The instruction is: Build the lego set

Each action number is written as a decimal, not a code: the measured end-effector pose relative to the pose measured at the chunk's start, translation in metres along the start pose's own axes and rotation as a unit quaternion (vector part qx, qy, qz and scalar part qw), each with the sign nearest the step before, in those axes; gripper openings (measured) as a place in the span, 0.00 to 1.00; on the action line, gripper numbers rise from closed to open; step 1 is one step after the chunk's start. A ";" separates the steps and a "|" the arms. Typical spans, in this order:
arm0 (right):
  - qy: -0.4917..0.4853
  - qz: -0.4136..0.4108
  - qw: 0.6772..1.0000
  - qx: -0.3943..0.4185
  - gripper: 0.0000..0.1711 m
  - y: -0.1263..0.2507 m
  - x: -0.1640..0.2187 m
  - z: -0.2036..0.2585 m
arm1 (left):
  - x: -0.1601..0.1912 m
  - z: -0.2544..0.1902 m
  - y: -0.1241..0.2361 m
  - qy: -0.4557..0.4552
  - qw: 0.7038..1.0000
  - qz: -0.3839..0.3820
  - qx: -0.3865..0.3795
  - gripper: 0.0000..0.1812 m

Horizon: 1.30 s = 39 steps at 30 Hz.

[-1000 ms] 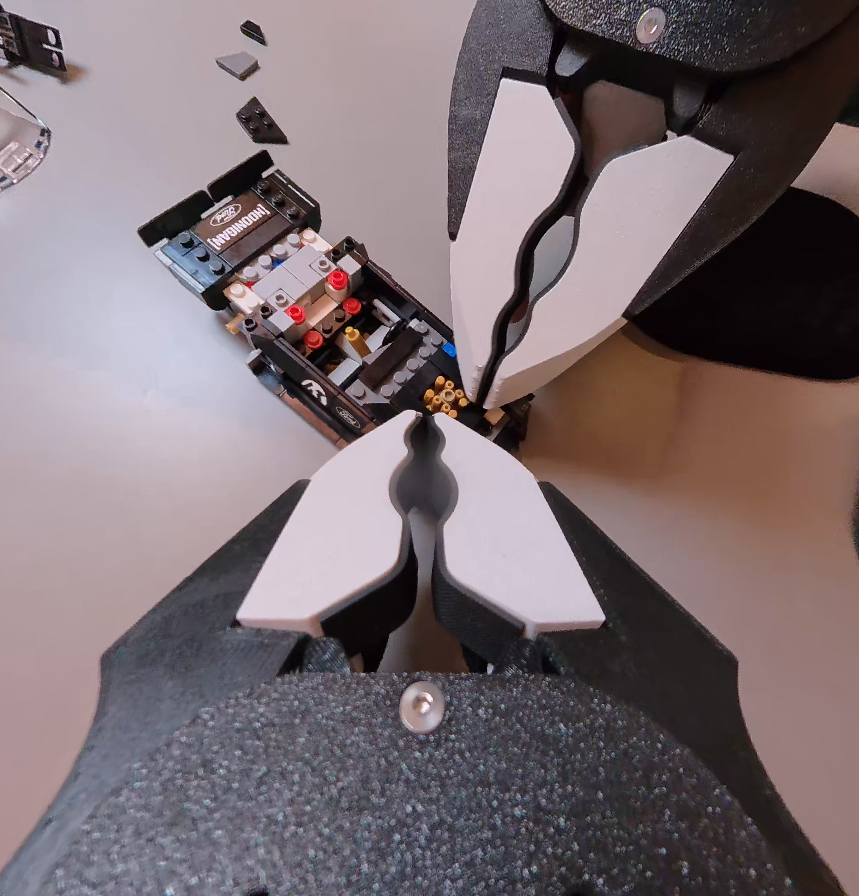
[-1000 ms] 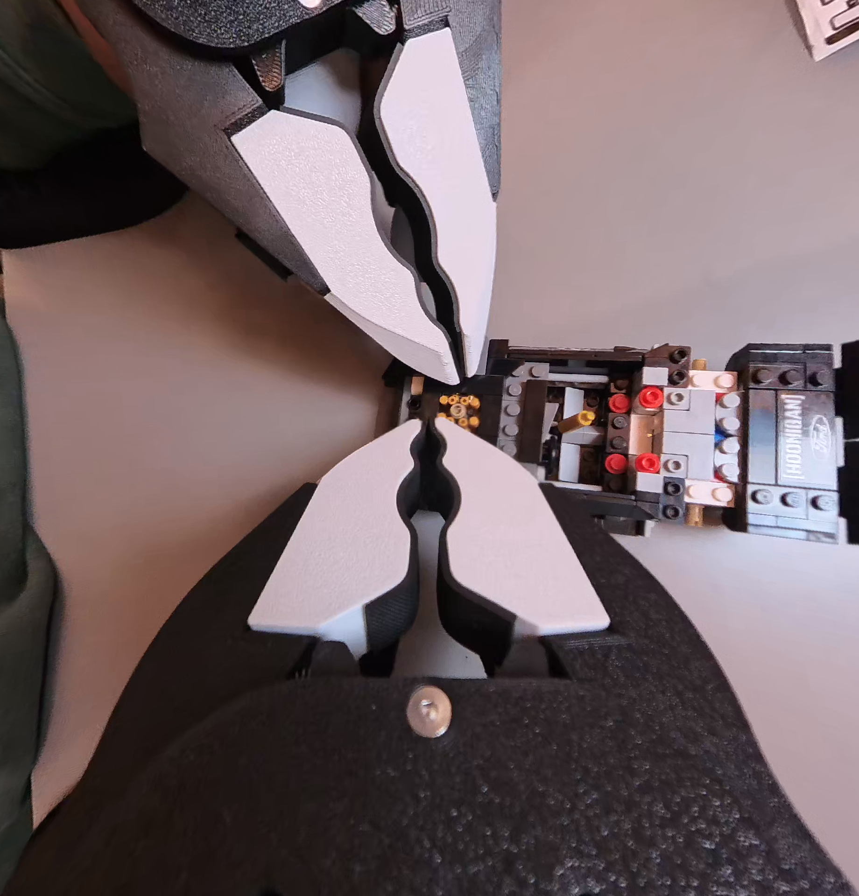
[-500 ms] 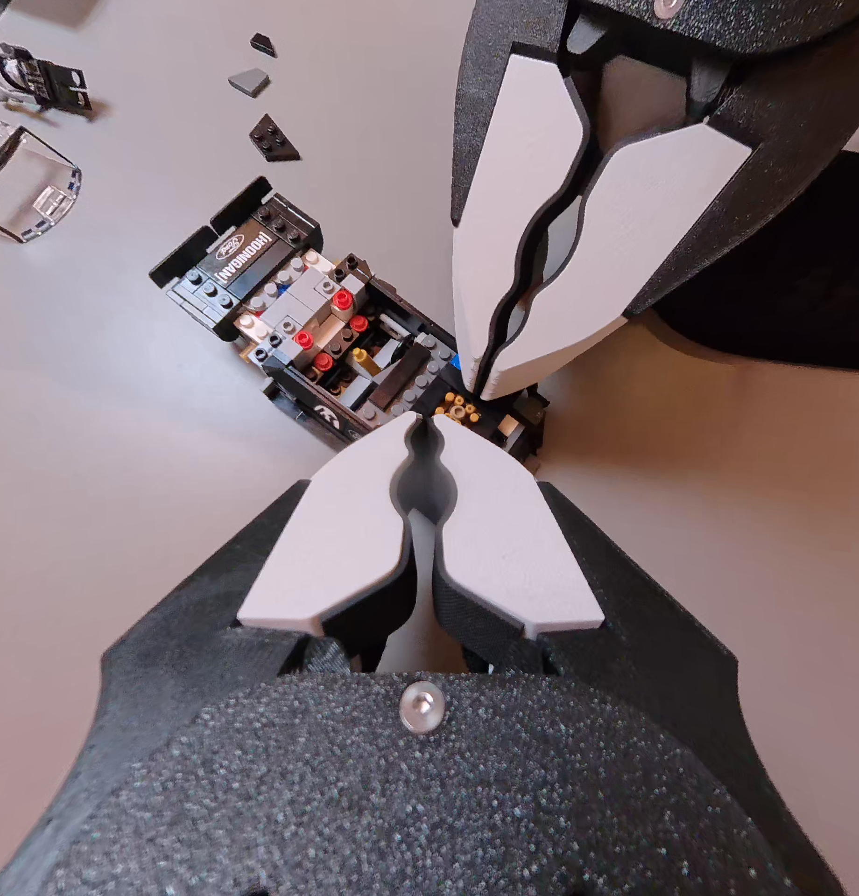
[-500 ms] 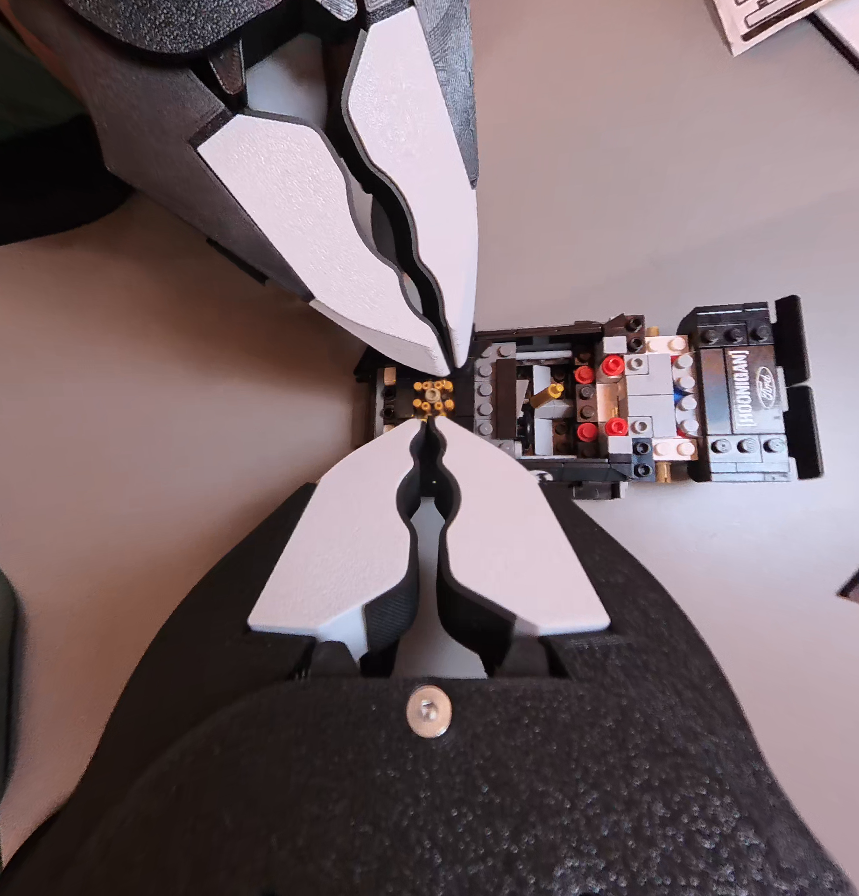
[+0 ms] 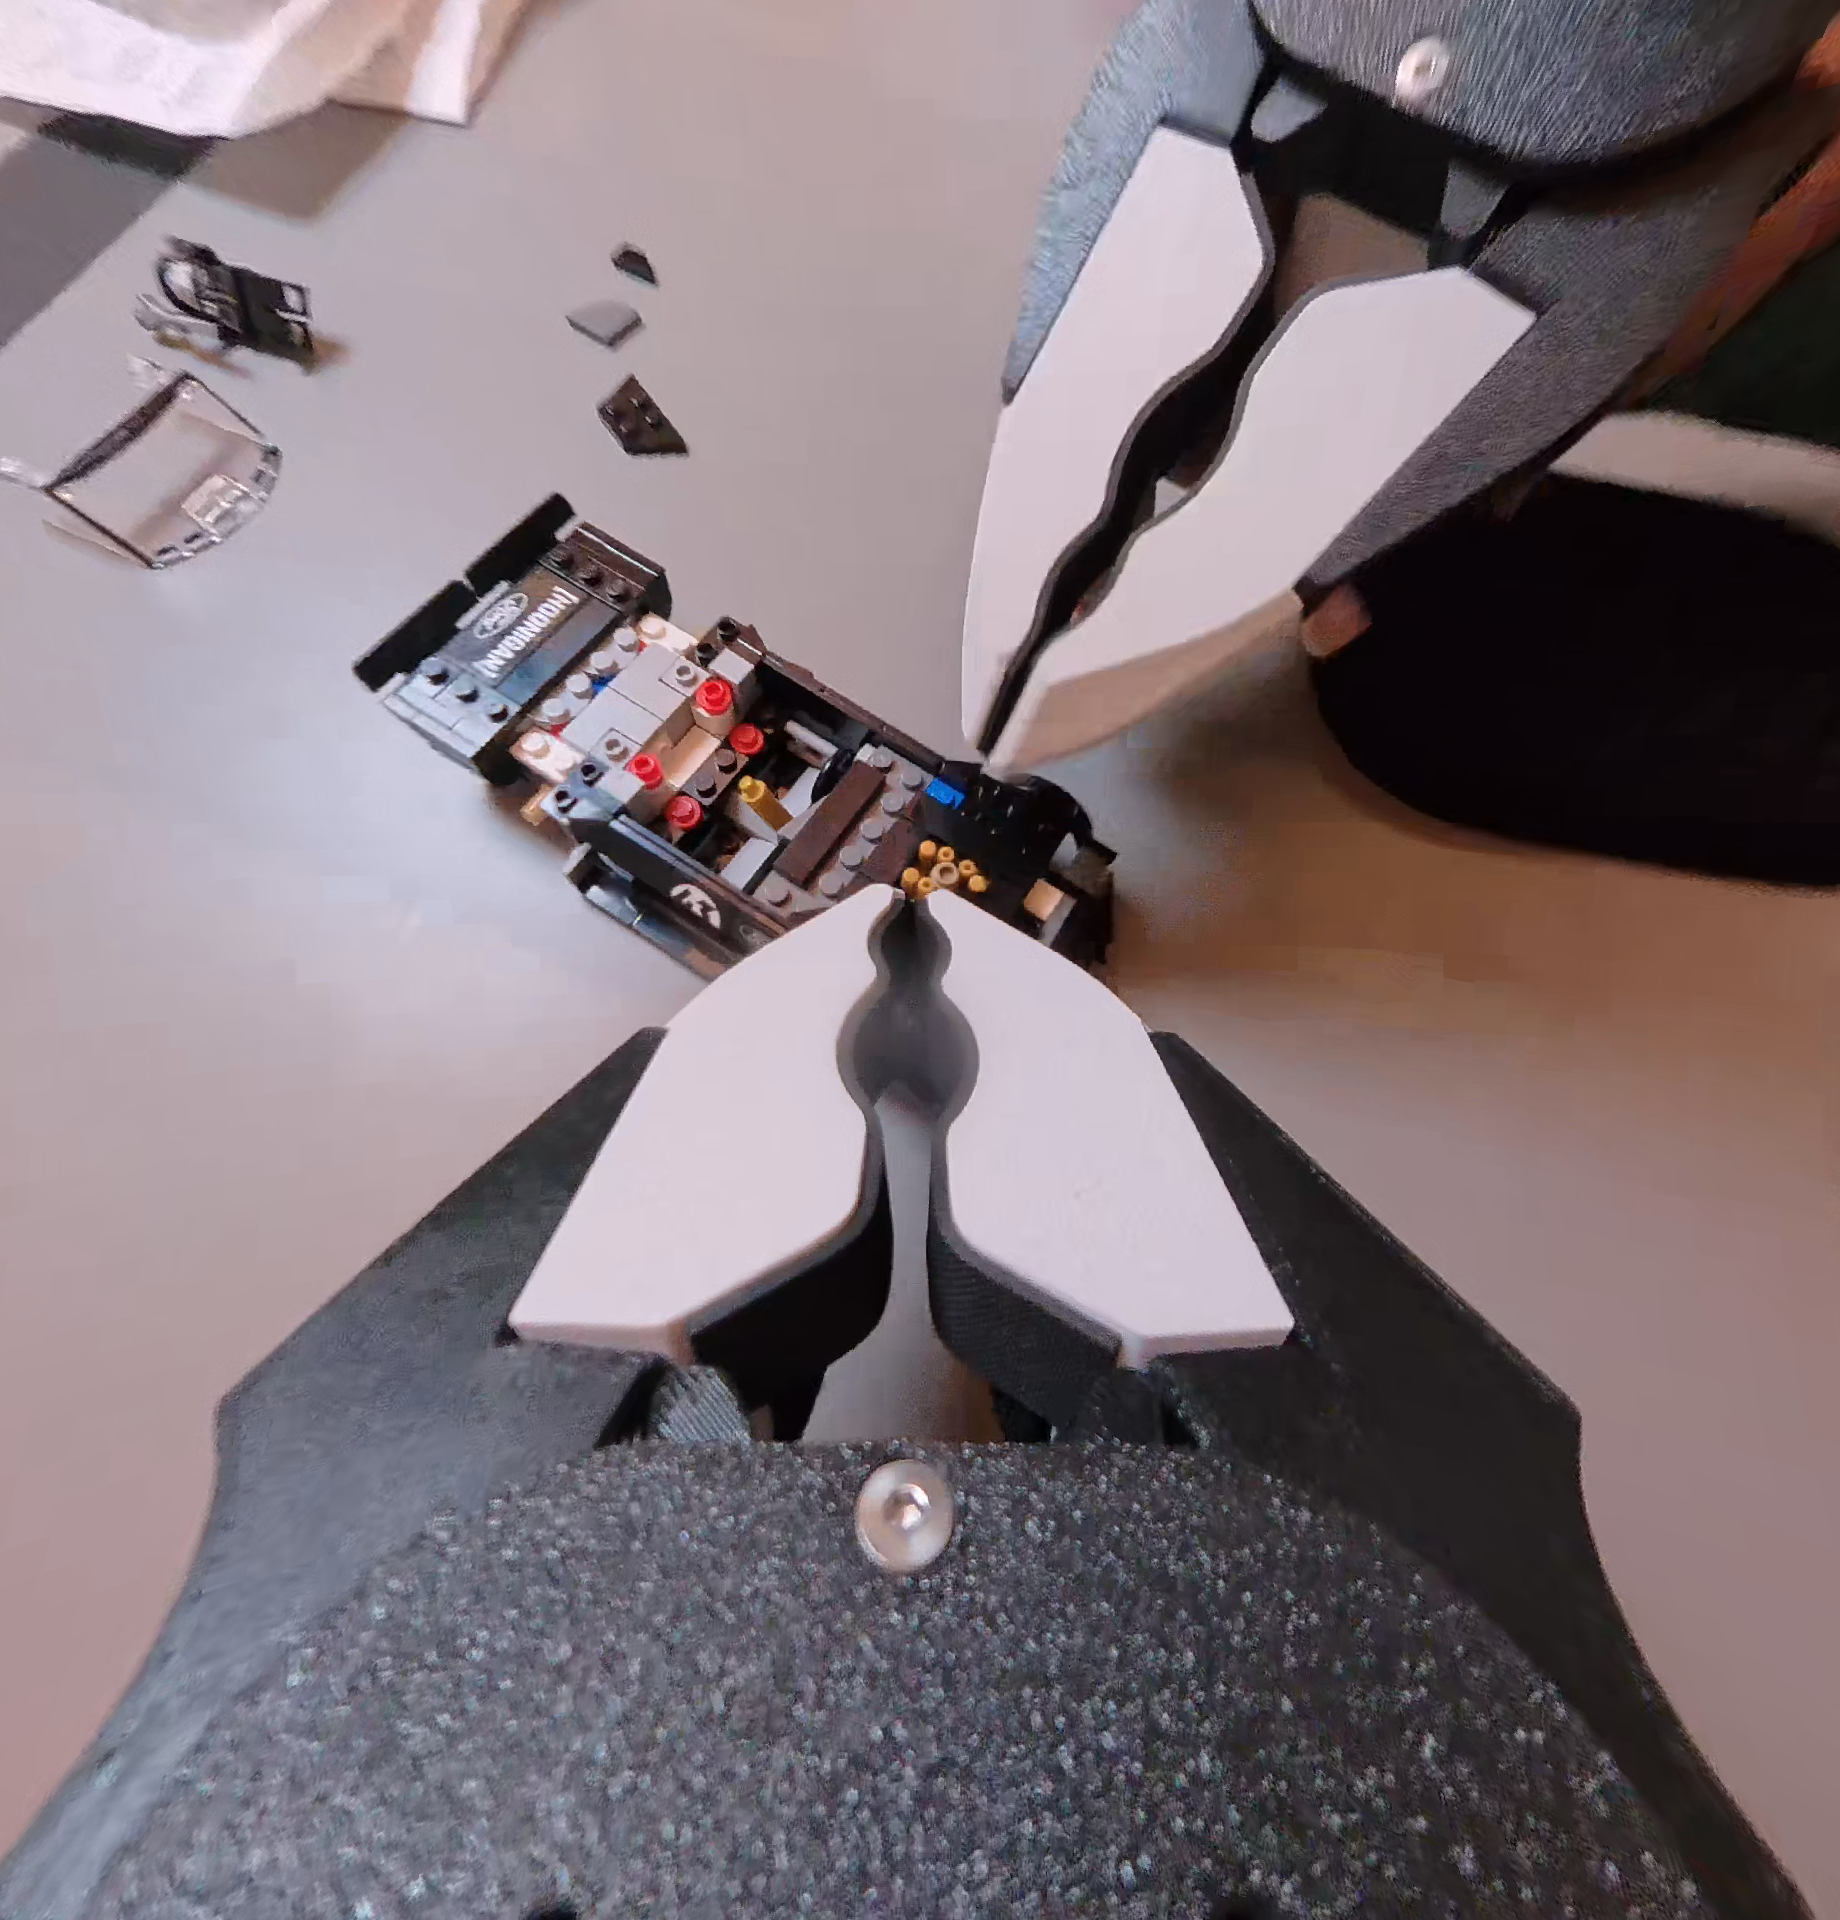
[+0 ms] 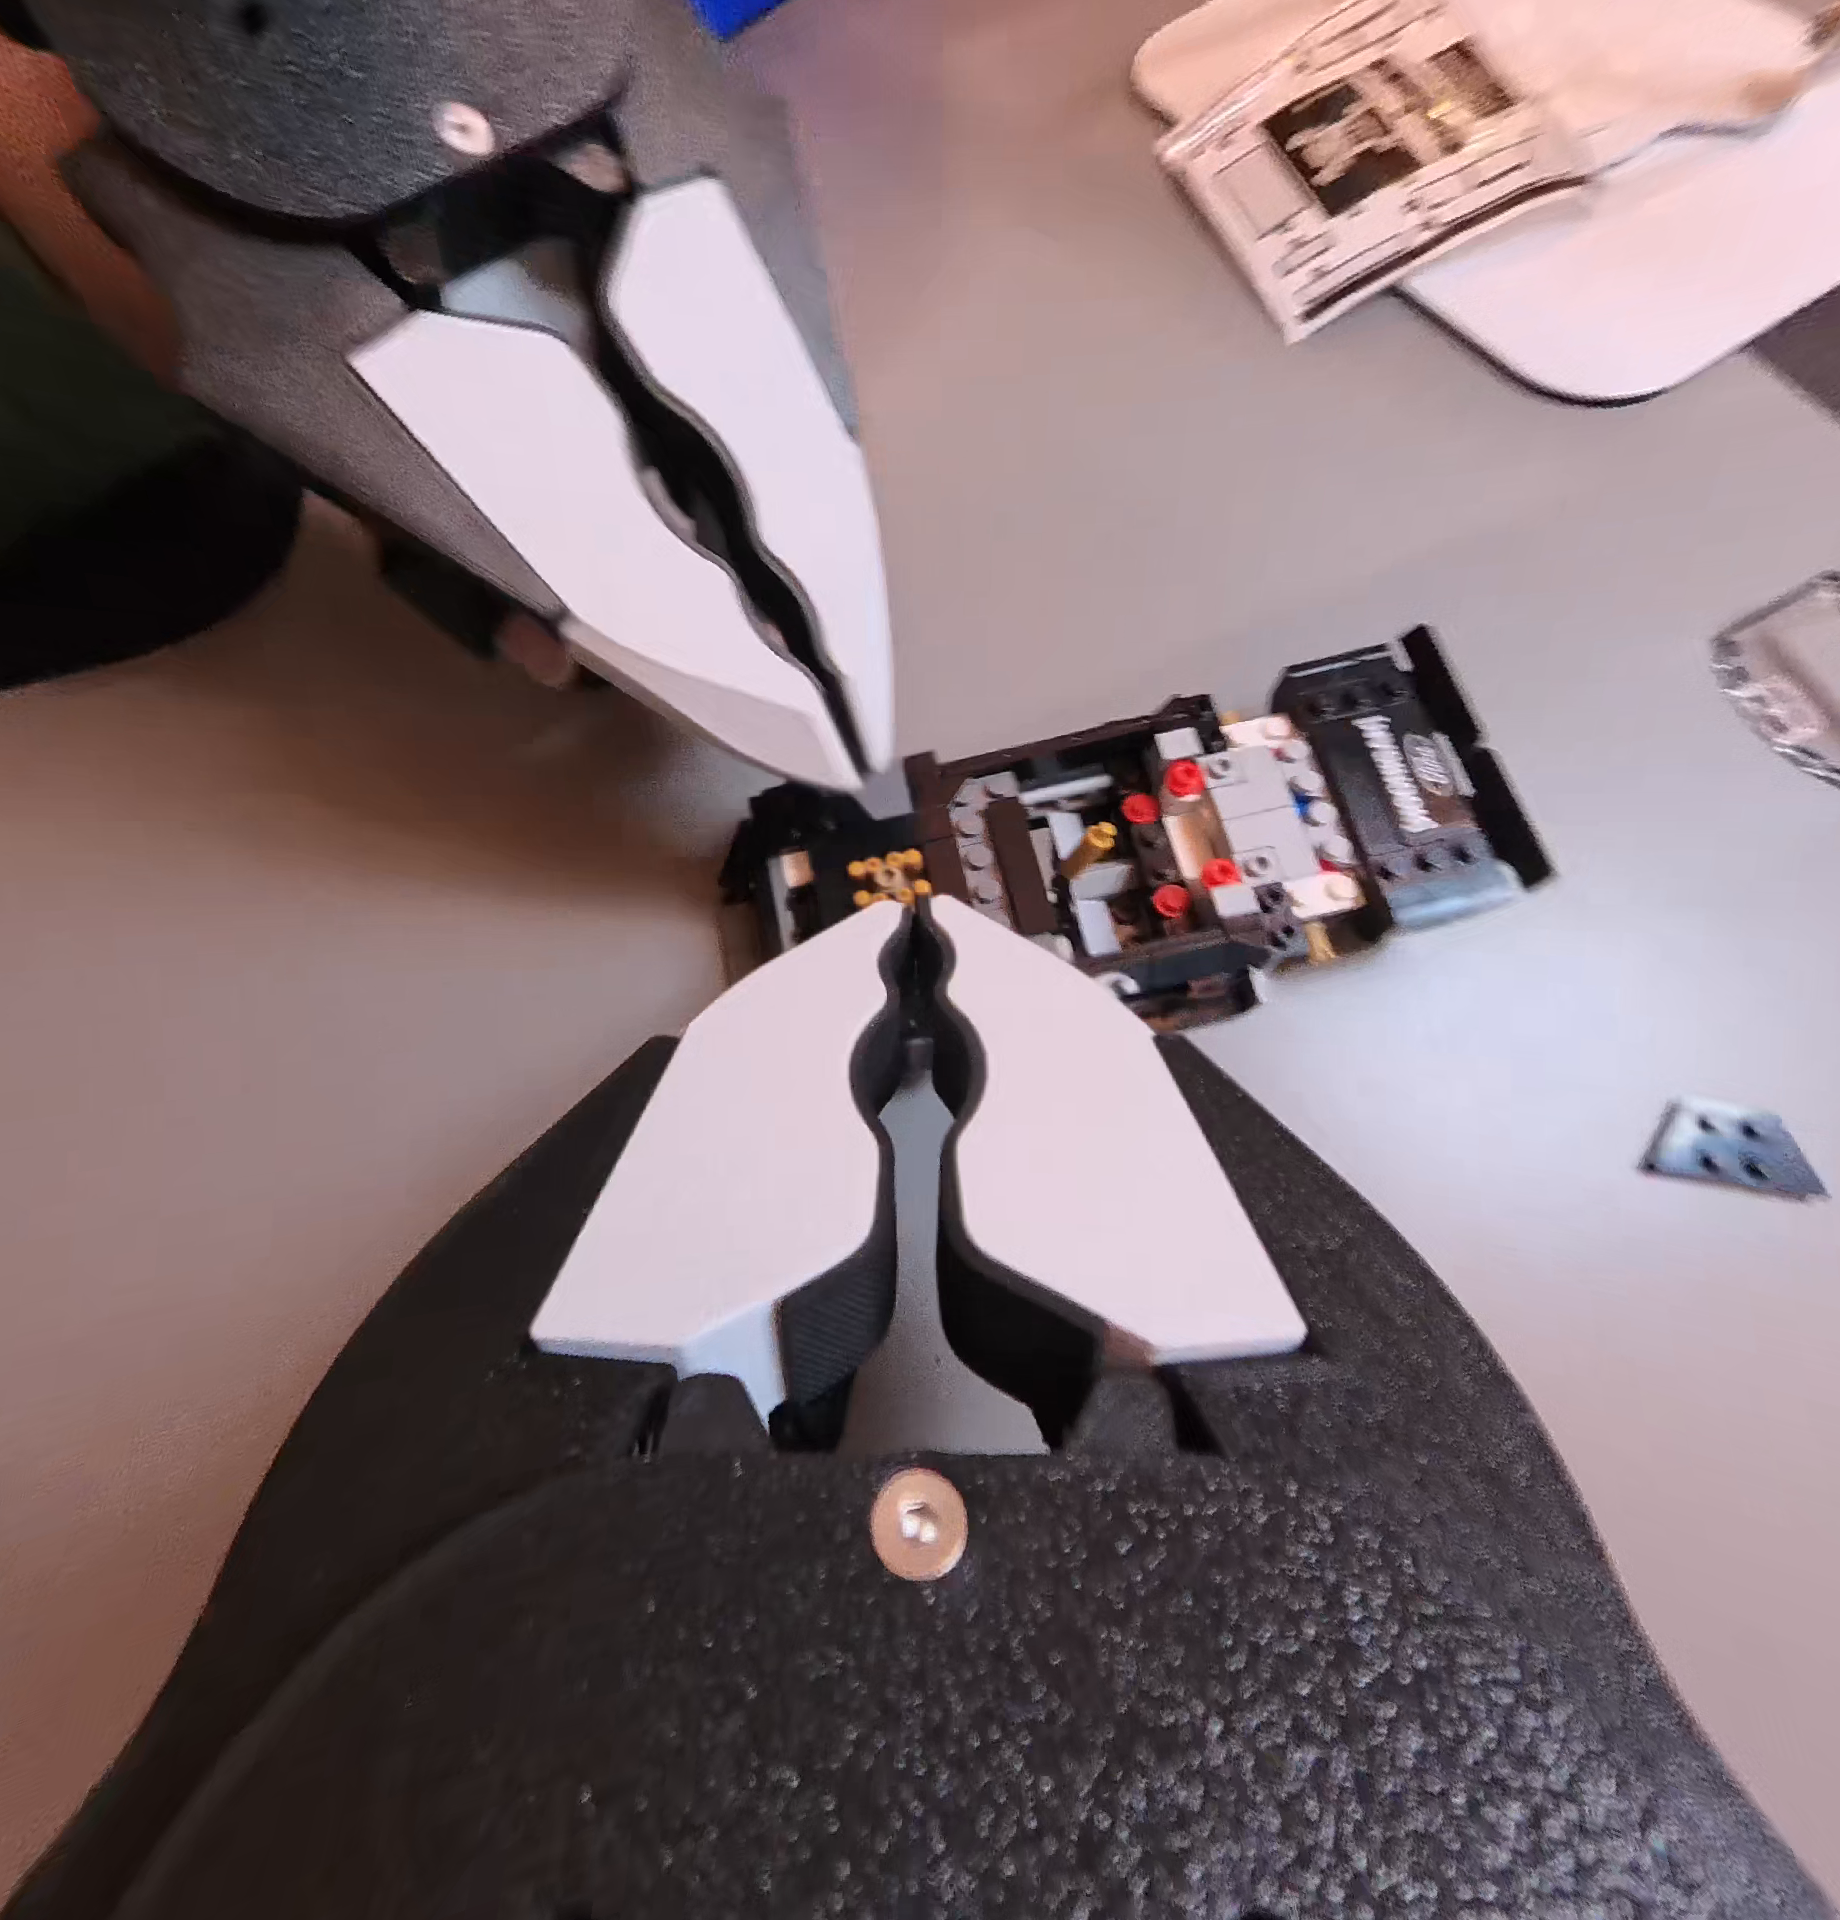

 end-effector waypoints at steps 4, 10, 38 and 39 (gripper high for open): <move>-0.011 -0.018 0.997 0.075 0.00 0.016 0.014 -0.006 | 0.007 0.003 0.029 0.043 0.997 -0.046 -0.032 0.00; -0.046 -0.023 0.994 0.095 0.60 0.018 0.033 0.028 | 0.024 0.000 0.063 0.068 0.990 -0.093 -0.085 0.31; -0.125 0.044 0.922 0.363 0.62 -0.039 0.020 0.025 | 0.024 -0.023 0.077 0.061 0.983 -0.148 -0.094 0.39; -0.123 0.055 0.919 0.372 0.60 -0.036 0.021 0.020 | 0.024 -0.024 0.077 0.060 0.983 -0.149 -0.094 0.39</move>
Point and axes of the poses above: each gripper's, where its closed fingertips meet, y back along the fingers, x out of its underside, z = x × y across the jaws, the point moved 2 cm from there along y, back along the fingers, and after that the axes turned 2 degrees about -z, right-handed, at the moved point
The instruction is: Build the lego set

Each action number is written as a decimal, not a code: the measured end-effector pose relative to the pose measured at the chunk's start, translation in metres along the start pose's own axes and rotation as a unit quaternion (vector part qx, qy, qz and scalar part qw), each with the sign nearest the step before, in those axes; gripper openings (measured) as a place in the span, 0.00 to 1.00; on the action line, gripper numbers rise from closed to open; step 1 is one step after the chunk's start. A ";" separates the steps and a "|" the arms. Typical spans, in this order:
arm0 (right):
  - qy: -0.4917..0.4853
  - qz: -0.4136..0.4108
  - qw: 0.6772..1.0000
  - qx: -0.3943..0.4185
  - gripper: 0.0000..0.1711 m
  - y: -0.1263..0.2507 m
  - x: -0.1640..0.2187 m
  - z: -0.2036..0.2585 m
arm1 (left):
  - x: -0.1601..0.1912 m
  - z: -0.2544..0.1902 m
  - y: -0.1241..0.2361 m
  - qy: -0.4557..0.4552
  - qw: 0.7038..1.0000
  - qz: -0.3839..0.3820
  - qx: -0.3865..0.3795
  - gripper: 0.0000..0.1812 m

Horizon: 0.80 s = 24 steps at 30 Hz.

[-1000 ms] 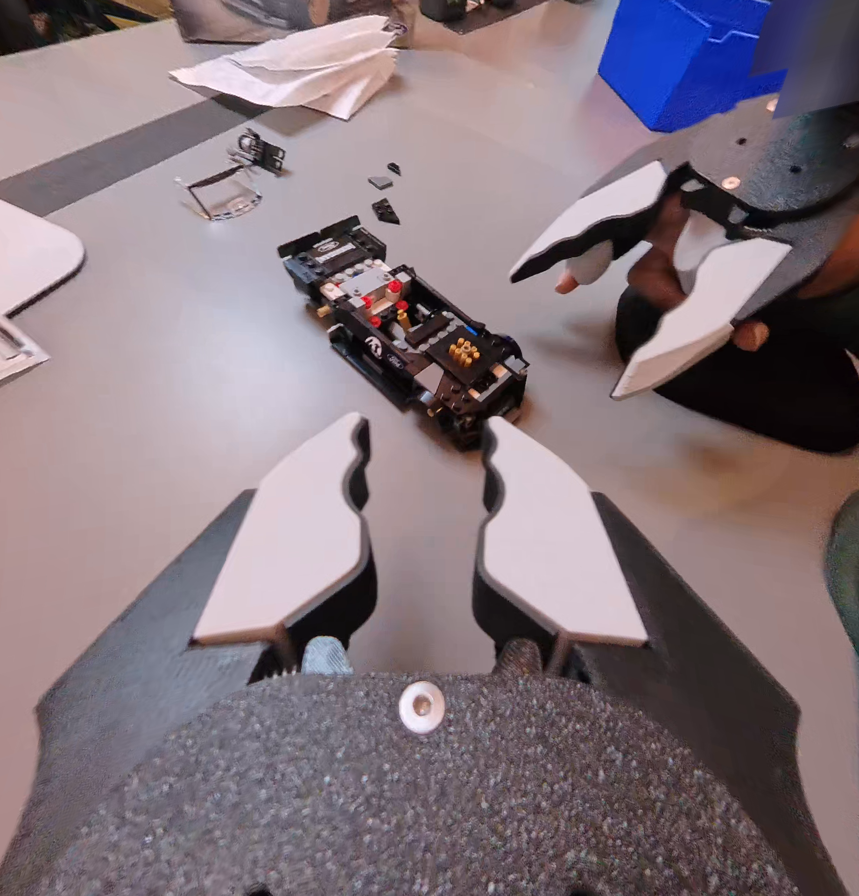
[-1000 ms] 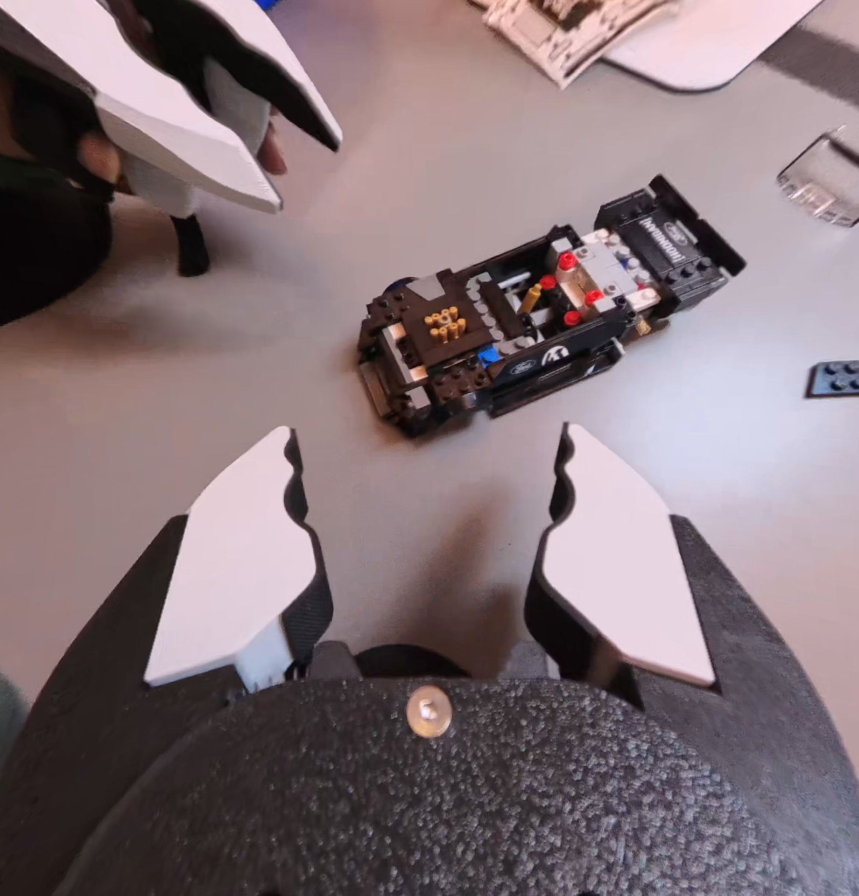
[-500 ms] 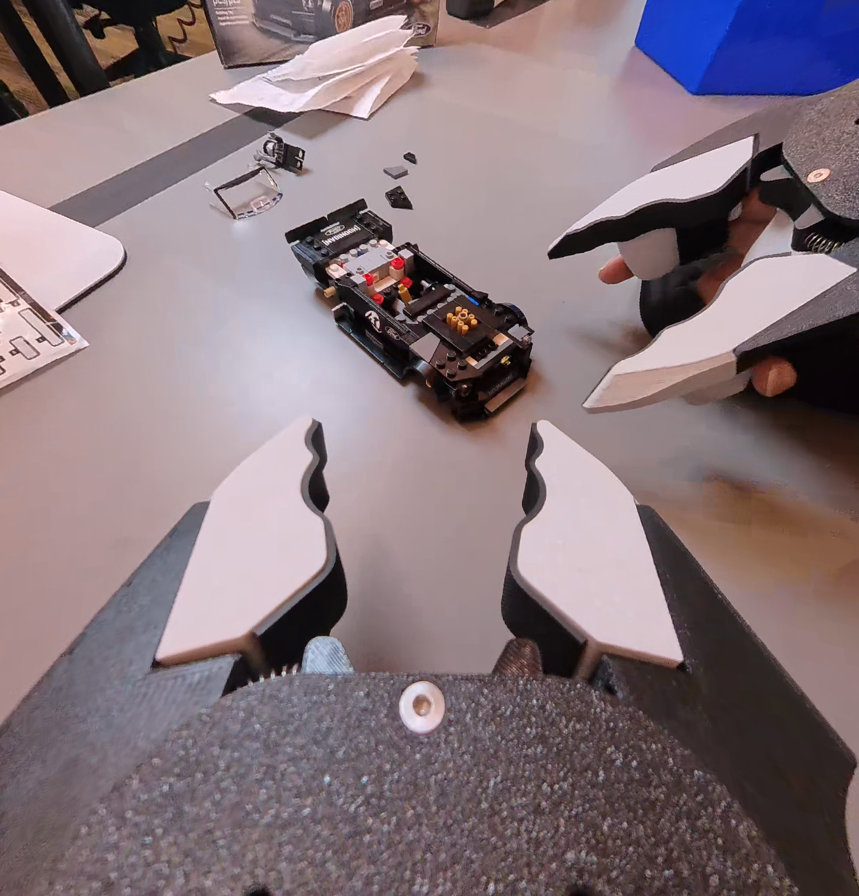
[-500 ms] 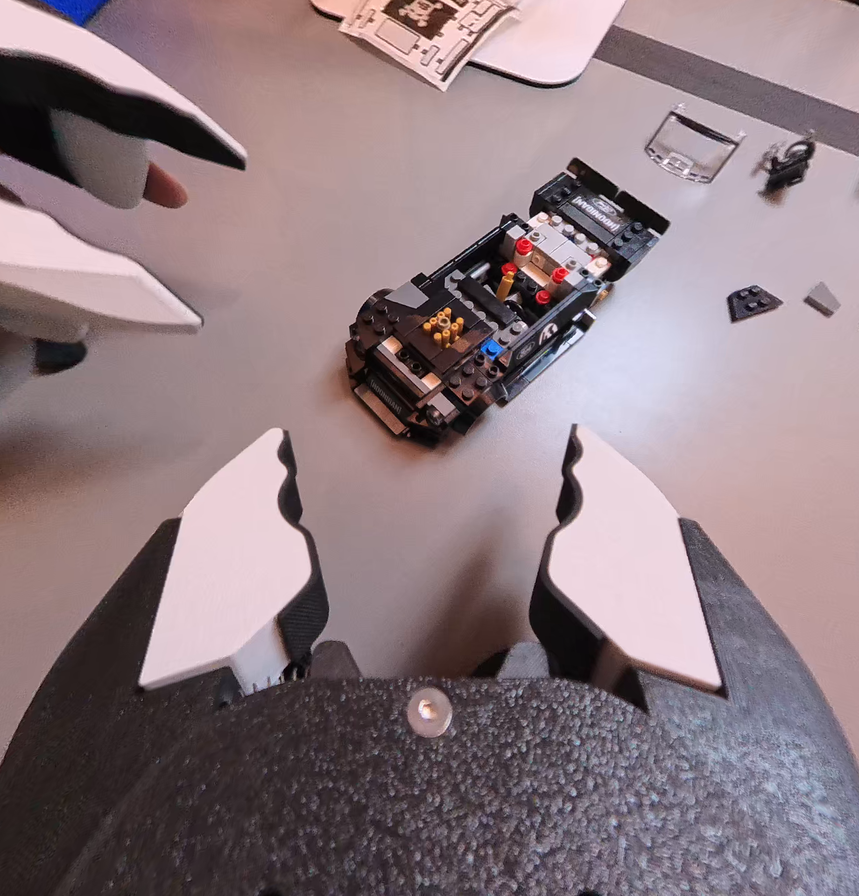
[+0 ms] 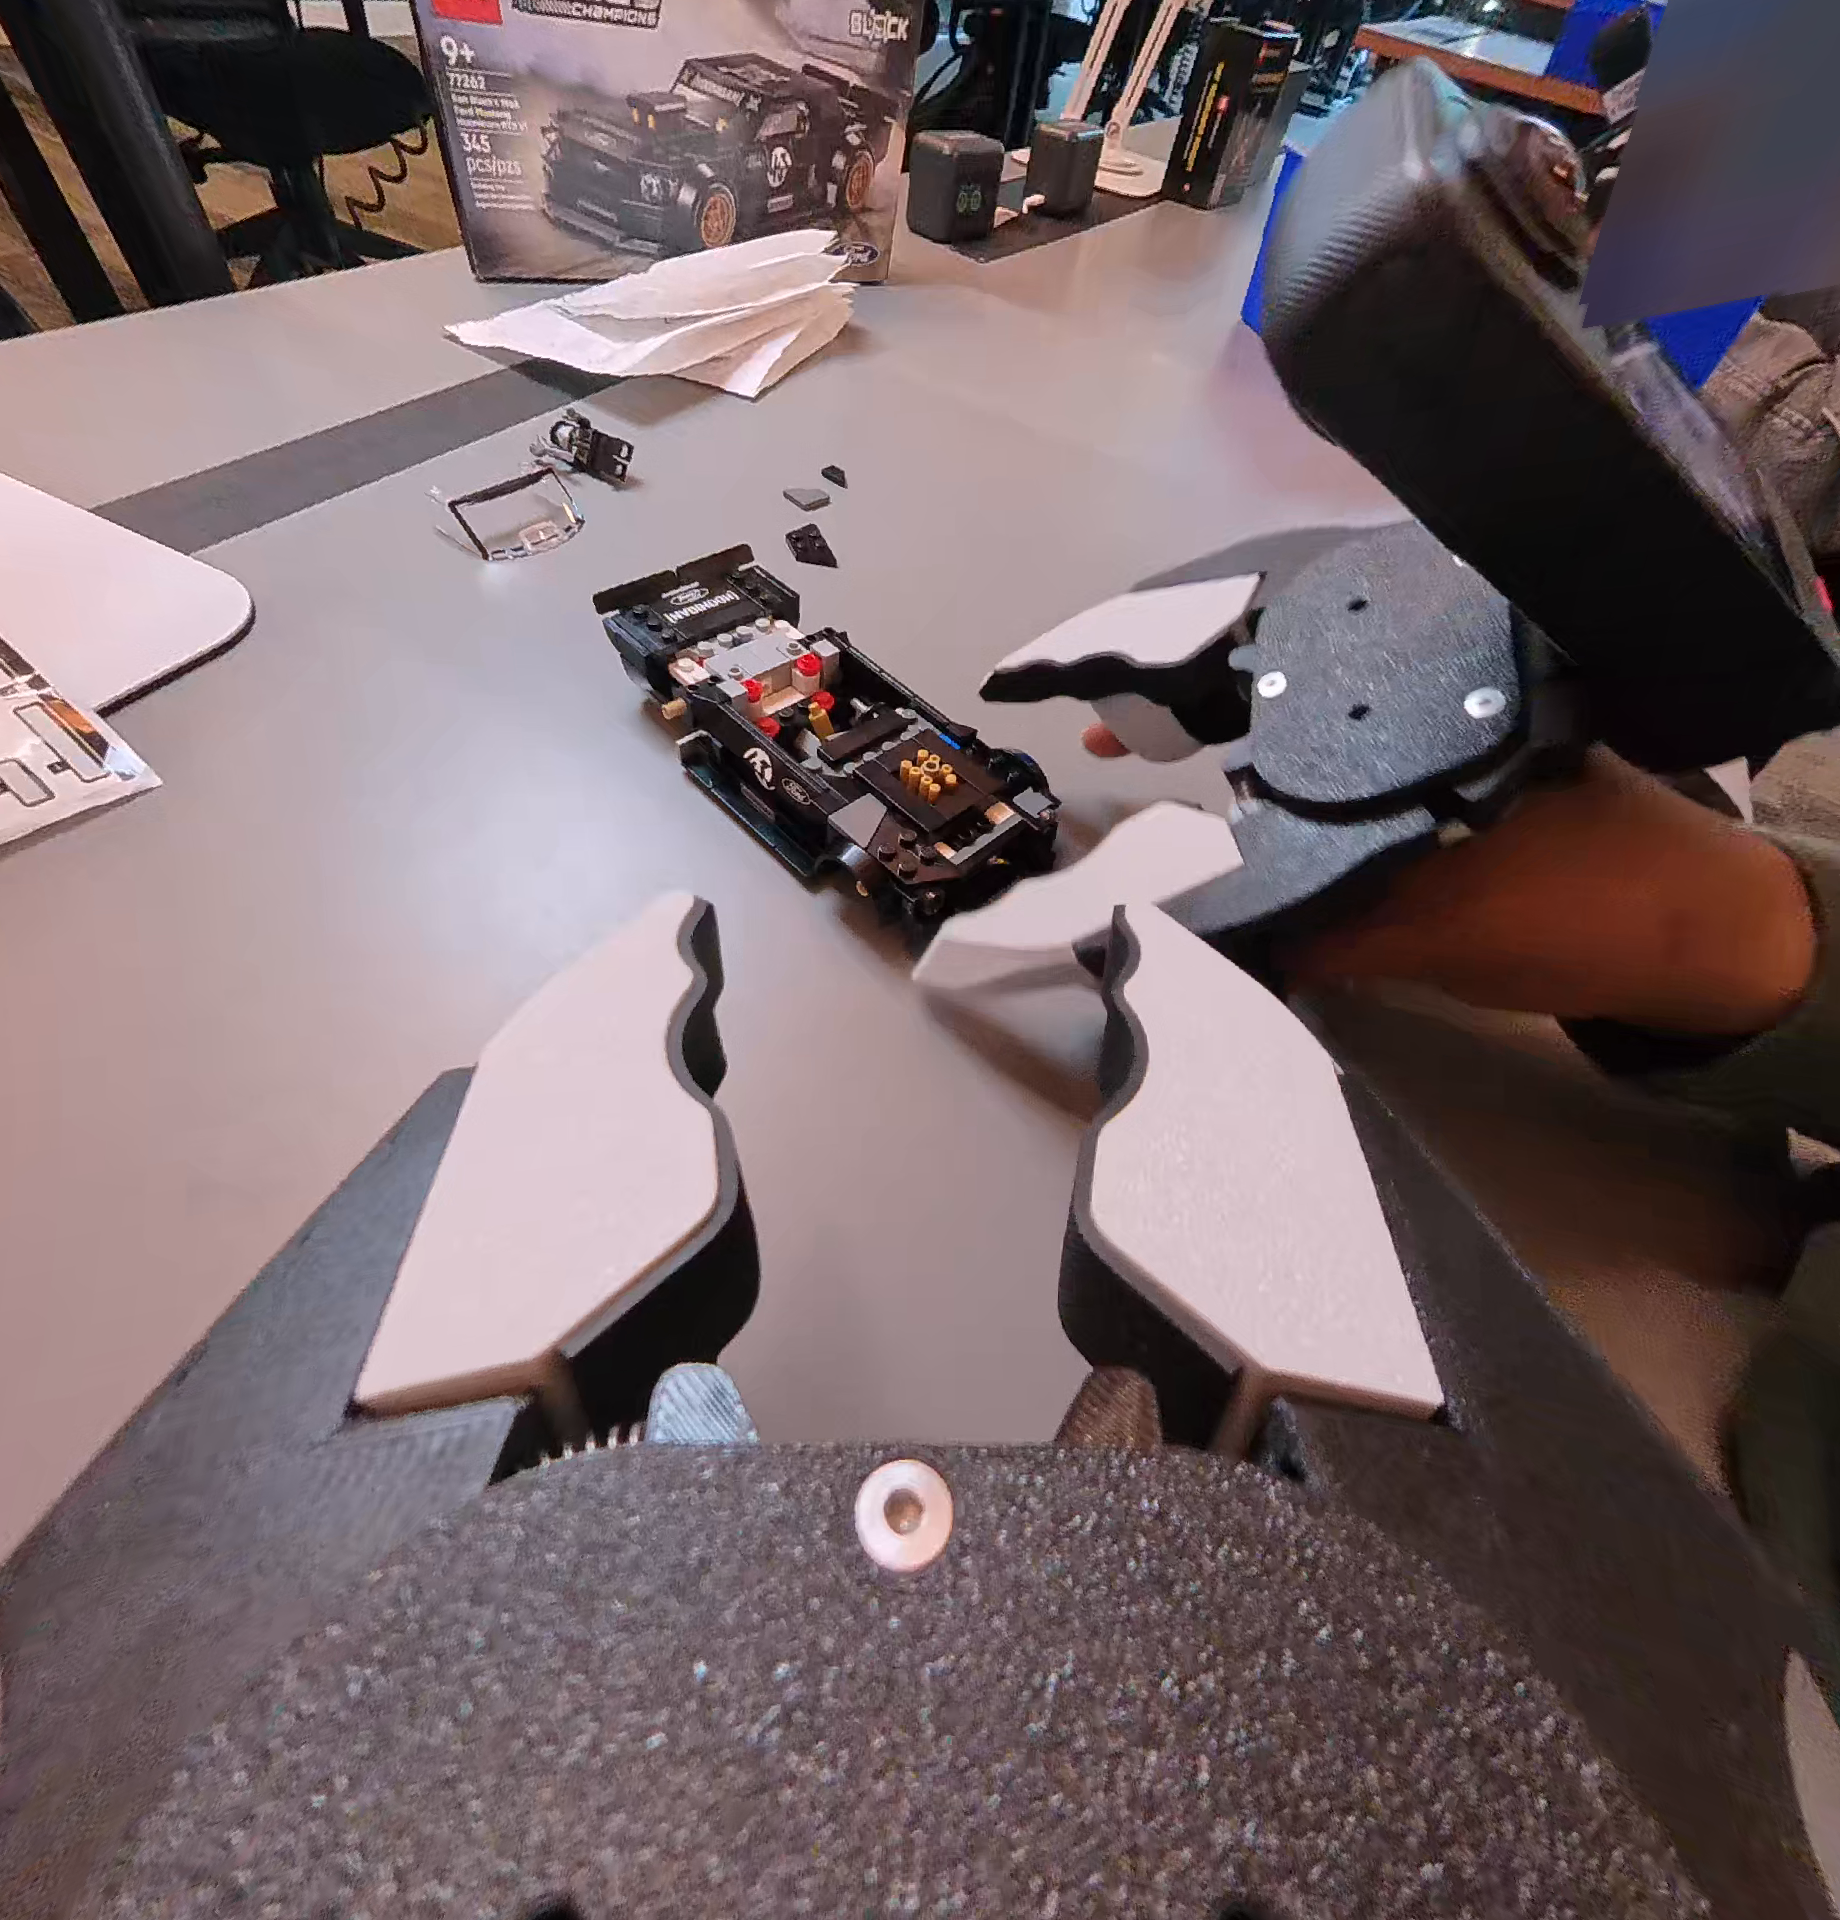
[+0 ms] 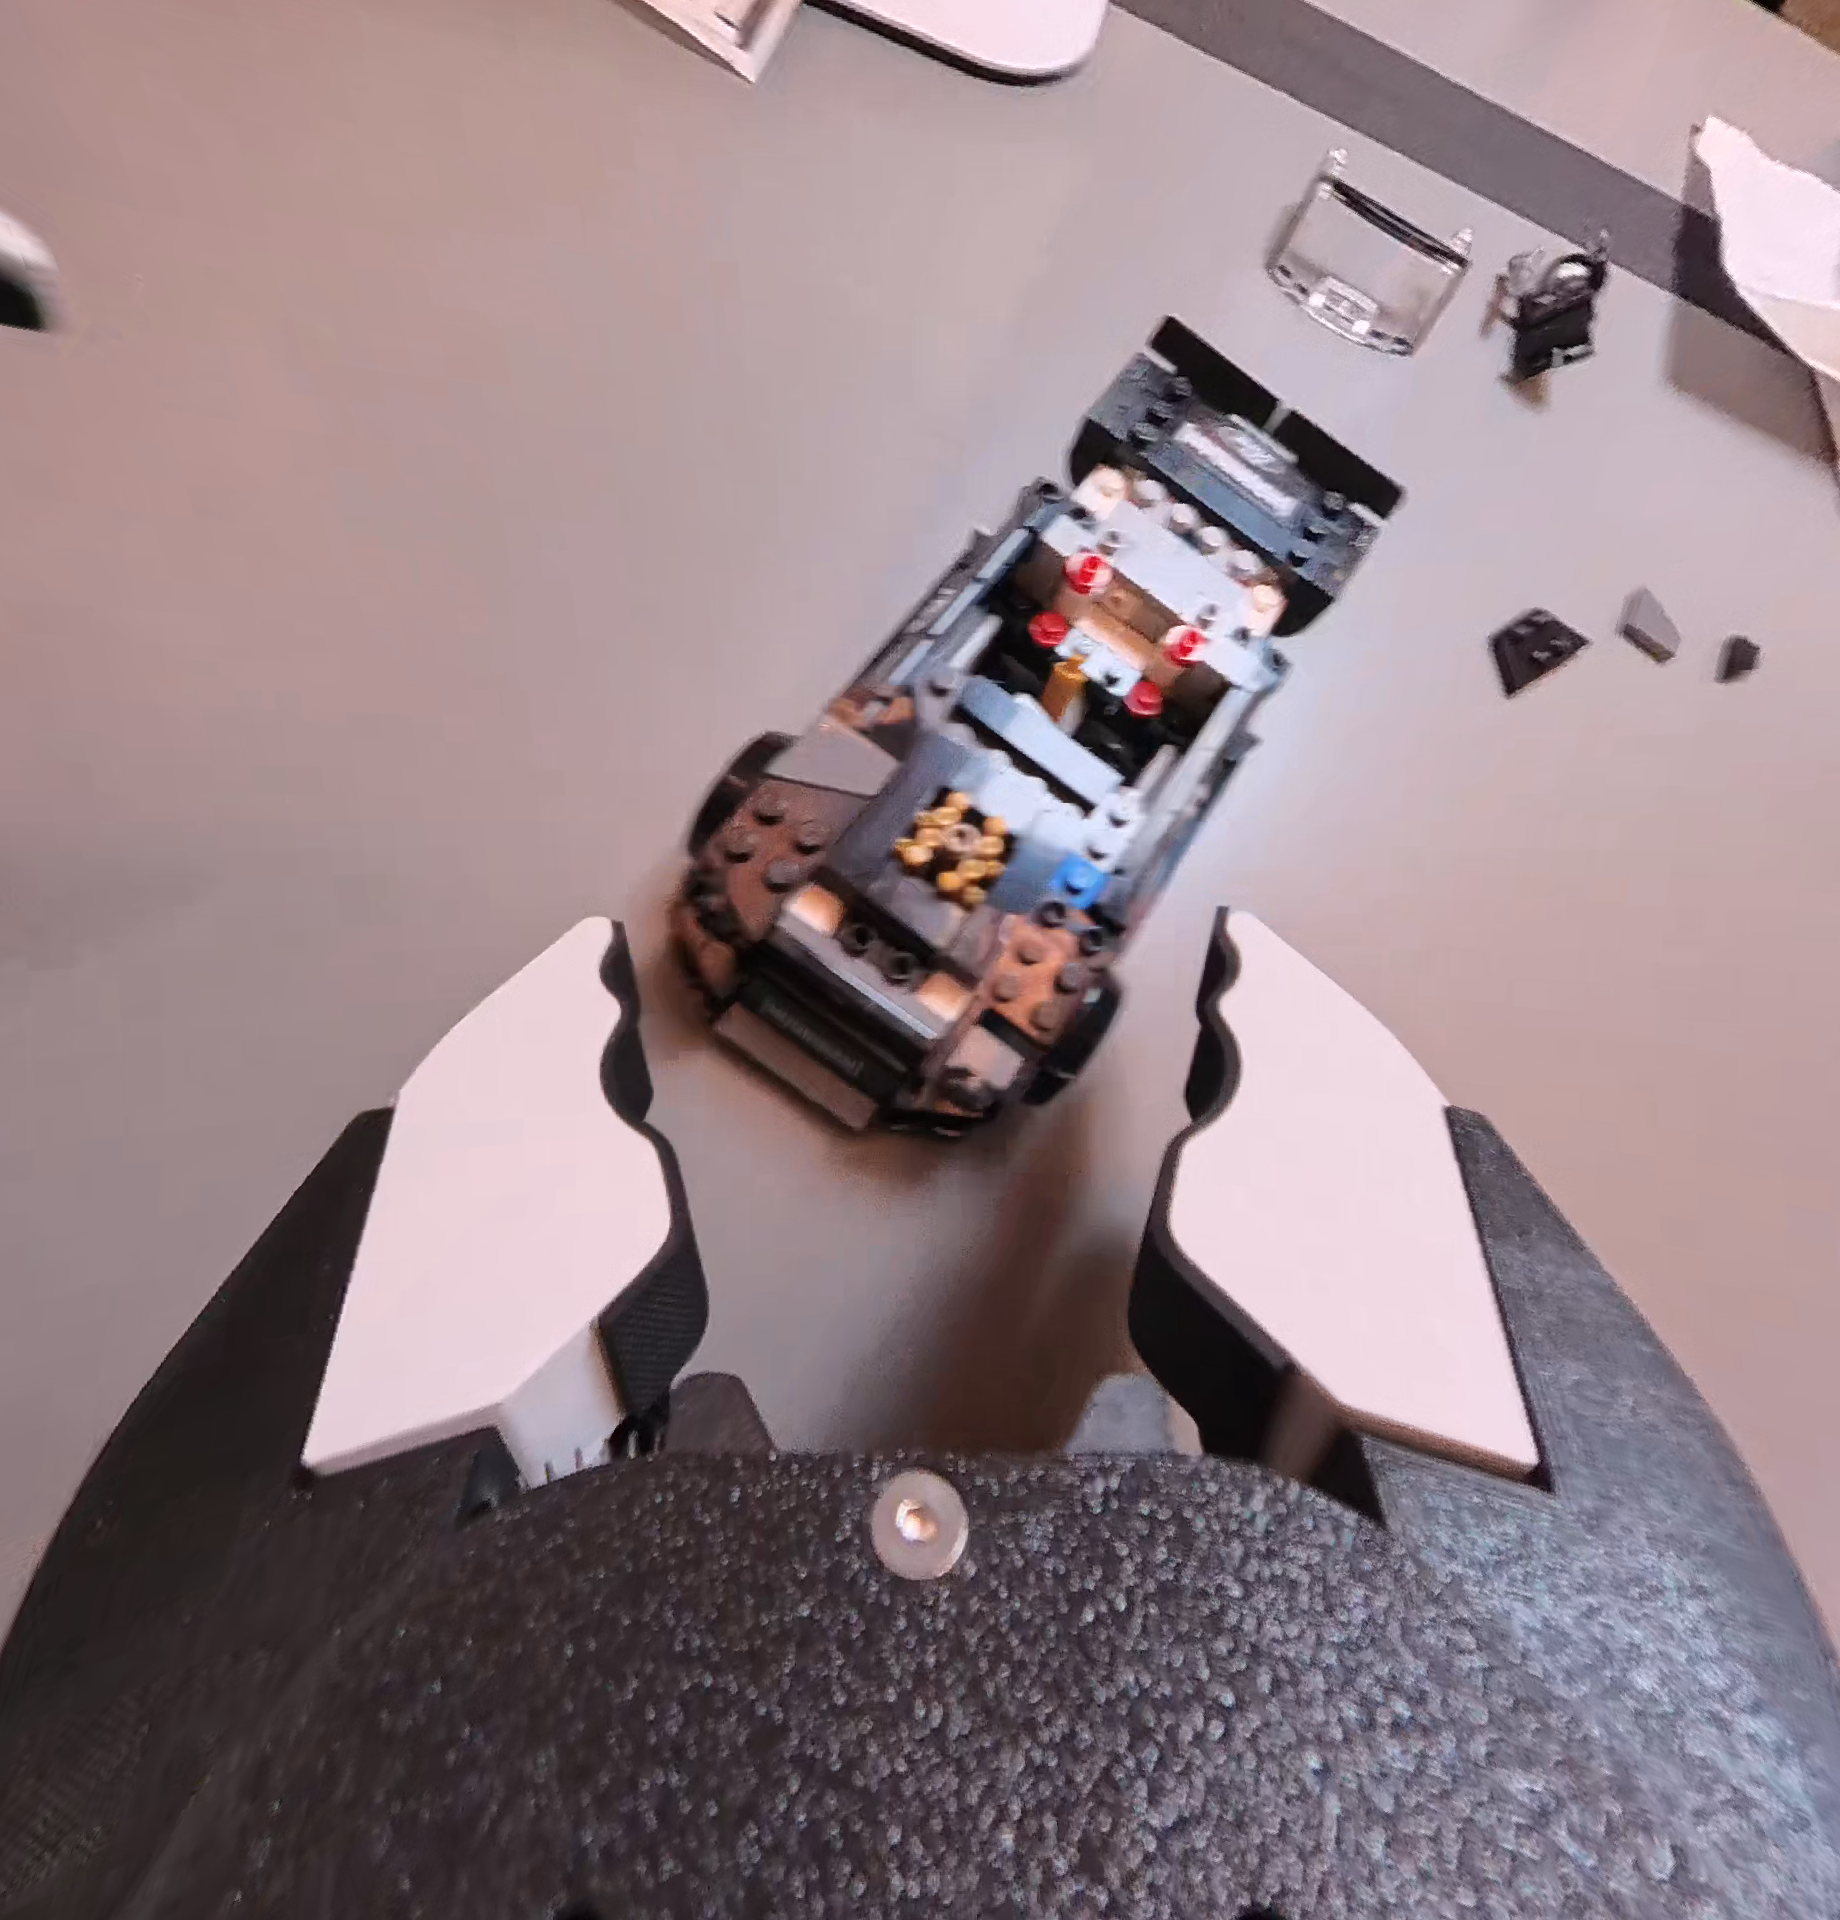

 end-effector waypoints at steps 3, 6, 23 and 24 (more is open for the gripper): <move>0.006 0.025 1.000 0.009 0.56 0.003 0.007 -0.022 | 0.004 -0.002 -0.002 -0.014 1.000 0.011 -0.002 0.39; 0.007 0.031 0.999 0.014 0.50 0.011 0.016 -0.045 | 0.004 -0.004 -0.002 -0.021 1.000 0.013 0.000 0.39; -0.019 0.019 0.999 -0.031 0.41 0.018 0.013 -0.048 | 0.009 -0.007 -0.005 -0.031 0.999 0.025 0.015 0.33; -0.026 0.021 0.999 -0.036 0.39 0.021 0.014 -0.044 | 0.008 -0.007 -0.005 -0.028 0.999 0.021 0.015 0.32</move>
Point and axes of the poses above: each gripper's, where its closed fingertips meet, y back along the fingers, x out of its underside, z = x × y across the jaws, the point moved 2 cm from there along y, back along the fingers, and after that the axes turned 2 degrees about -z, right-handed, at the moved point
